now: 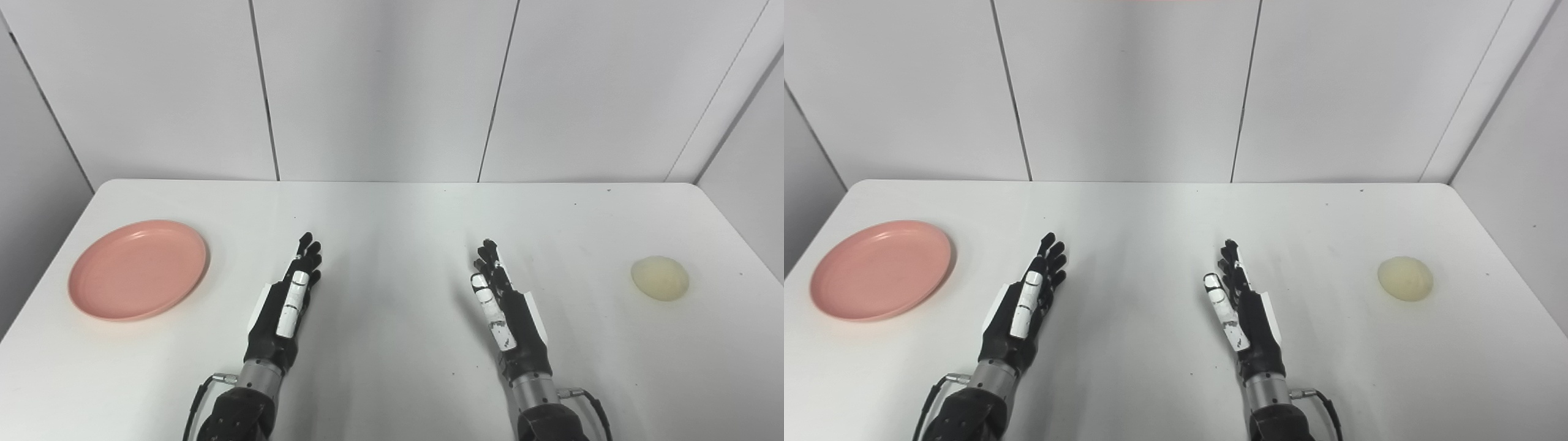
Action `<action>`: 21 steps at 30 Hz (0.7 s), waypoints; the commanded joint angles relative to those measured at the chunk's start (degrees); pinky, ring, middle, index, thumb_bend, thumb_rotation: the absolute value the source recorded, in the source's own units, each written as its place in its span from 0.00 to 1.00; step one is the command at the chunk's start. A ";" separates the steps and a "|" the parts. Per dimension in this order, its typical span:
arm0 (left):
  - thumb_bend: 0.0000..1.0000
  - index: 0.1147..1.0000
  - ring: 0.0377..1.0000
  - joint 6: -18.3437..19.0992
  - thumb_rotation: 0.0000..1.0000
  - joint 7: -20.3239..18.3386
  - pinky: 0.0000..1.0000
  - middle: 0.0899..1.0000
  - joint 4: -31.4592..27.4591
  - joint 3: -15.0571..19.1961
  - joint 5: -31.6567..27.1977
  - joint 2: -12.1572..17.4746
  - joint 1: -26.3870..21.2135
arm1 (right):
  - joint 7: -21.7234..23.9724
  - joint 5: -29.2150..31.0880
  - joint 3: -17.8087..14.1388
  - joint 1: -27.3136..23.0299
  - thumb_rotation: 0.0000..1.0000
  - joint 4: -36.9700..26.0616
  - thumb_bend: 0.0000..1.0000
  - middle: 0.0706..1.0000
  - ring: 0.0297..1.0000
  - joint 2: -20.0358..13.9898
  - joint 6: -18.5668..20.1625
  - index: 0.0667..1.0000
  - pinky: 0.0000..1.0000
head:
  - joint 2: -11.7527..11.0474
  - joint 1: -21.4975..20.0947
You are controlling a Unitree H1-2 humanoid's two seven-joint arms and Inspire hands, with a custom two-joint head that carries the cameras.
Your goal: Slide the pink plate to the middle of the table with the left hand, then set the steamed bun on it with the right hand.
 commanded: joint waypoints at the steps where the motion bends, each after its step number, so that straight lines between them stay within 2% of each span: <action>1: 0.68 1.00 1.00 -0.48 1.00 -0.62 1.00 1.00 -0.29 -1.10 1.01 0.21 0.95 | -0.30 -0.28 -0.16 -0.88 0.89 -0.72 0.56 0.98 0.97 0.08 -0.21 0.99 1.00 | -0.08 0.02; 3: 0.69 1.00 1.00 -0.67 1.00 -0.32 1.00 1.00 -0.23 -1.23 1.35 0.24 0.99 | -0.31 -0.50 -0.13 -0.90 0.89 -0.61 0.58 0.98 0.98 -0.01 -0.21 1.00 1.00 | -0.15 0.12; 6: 0.68 1.00 1.00 -1.36 1.00 -0.15 1.00 1.00 -0.05 -0.92 1.01 -0.27 1.00 | 0.12 -0.19 -0.14 -0.79 0.90 -0.81 0.58 0.98 0.98 -0.29 -0.04 1.00 1.00 | -0.82 2.43; 7: 0.66 1.00 1.00 -1.84 1.00 0.10 1.00 1.00 0.15 -0.80 0.97 -0.59 0.93 | 0.30 -0.13 -0.16 -0.71 0.91 -0.74 0.56 0.99 0.98 -0.56 -0.38 1.00 1.00 | -1.45 4.96; 10: 0.65 1.00 1.00 -3.20 1.00 1.26 1.00 1.00 1.57 0.79 -0.28 -1.56 -0.43 | 1.10 1.03 -0.52 -0.59 0.91 -0.21 0.53 0.99 0.98 -1.40 -1.20 1.00 1.00 | -2.27 7.97; 11: 0.65 1.00 1.00 -4.00 1.00 2.26 1.00 1.00 2.63 1.69 -0.31 -1.94 -1.55 | 1.47 1.63 -0.75 -0.53 0.90 0.01 0.53 1.00 0.98 -1.86 -1.38 1.00 1.00 | -3.37 11.58; 14: 0.65 1.00 1.00 -7.96 1.00 5.06 1.00 1.00 5.85 4.14 0.00 -2.96 -4.58 | 2.16 2.89 -1.28 -0.34 0.89 0.63 0.53 0.99 0.98 -2.96 -2.00 1.00 1.00 | -4.51 14.85; 17: 0.66 1.00 1.00 -7.76 1.00 7.15 1.00 1.00 5.94 7.03 -0.92 -2.39 -8.47 | 3.04 4.33 -1.87 -0.22 0.88 1.56 0.54 0.99 0.98 -4.07 -2.71 1.00 1.00 | -6.13 19.38; 21: 0.72 1.00 1.00 -5.61 1.00 8.90 1.00 1.00 3.49 10.55 -1.24 -0.10 -12.07 | 3.87 5.60 -2.32 0.15 0.92 1.49 0.53 1.00 0.99 -5.19 -3.02 1.00 1.00 | -7.25 21.81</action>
